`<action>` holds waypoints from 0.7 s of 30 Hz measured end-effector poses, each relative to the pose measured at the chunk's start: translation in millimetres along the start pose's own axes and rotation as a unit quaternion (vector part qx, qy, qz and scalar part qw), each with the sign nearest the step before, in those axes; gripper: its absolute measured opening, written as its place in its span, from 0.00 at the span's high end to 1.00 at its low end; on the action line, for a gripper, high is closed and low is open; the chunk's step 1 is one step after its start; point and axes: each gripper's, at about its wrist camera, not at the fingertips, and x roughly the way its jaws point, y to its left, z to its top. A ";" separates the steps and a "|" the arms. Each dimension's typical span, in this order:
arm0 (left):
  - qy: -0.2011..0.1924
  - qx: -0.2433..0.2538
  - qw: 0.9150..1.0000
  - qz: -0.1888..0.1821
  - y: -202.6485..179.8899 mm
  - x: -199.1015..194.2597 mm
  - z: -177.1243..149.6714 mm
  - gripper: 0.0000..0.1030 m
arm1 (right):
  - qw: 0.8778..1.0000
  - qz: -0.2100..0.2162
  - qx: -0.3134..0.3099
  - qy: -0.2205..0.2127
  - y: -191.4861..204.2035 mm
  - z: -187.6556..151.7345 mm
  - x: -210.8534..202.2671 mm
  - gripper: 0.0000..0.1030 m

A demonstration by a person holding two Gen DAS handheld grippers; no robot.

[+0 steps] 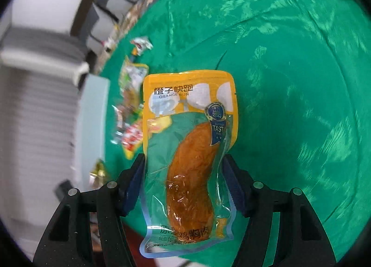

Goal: Organize snacks
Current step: 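Carry the longan bag and braised meat into the white box and open both tools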

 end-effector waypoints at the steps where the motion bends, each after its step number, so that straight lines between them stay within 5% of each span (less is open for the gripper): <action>1: -0.004 -0.004 1.000 -0.006 -1.0 -5.2 1.8 0.38 | 1.000 0.000 -0.002 -0.004 4.0 -2.6 -1.3 0.34; 5: -0.029 -0.018 0.999 -0.027 0.0 -34.0 11.3 0.38 | 0.998 -0.040 -0.051 -0.014 40.5 -12.1 1.9 0.33; 13: -0.106 -0.074 0.991 -0.042 48.1 -110.7 37.8 0.38 | 0.995 0.040 -0.087 -0.015 128.4 -27.8 10.1 0.33; 21: -0.170 -0.122 0.977 0.040 151.8 -189.7 59.4 0.38 | 0.978 0.129 -0.163 0.000 290.2 -46.8 69.2 0.32</action>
